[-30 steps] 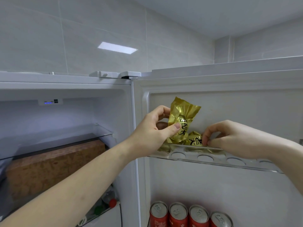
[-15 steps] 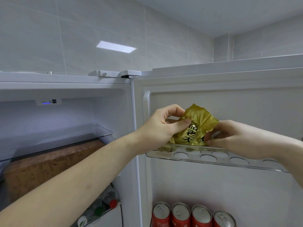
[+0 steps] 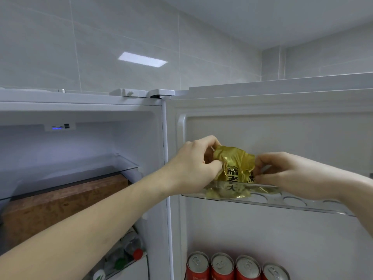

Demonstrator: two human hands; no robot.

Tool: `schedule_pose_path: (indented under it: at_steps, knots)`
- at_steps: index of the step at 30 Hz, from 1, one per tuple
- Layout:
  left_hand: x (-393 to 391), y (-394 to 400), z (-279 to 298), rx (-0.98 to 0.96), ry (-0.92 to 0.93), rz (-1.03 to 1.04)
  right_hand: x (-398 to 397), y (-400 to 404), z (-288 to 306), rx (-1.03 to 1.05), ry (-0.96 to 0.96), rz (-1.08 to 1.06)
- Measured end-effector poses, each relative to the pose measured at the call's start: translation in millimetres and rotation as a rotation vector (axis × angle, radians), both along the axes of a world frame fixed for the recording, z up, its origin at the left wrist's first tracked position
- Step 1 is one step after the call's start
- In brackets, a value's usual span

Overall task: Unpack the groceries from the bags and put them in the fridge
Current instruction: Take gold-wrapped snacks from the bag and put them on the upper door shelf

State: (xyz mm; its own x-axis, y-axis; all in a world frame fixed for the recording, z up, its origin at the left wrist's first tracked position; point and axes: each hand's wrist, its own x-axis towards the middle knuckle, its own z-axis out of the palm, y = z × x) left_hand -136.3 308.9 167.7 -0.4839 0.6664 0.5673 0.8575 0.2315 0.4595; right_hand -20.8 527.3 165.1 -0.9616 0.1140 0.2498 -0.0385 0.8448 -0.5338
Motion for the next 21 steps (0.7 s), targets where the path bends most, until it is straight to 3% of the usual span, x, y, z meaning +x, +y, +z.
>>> schedule_pose_path:
  at_steps: [3,9,21]
  knots:
    - [0,-7,2,-0.043,0.114,0.059,1,-1,0,-0.007,-0.021,-0.008]
    - [8,-13,-2,-0.075,0.254,-0.094,1,-2,0,-0.024,-0.001,0.009]
    - [-3,-23,-19,-0.156,0.222,0.055,7,-3,-3,0.019,0.194,-0.086]
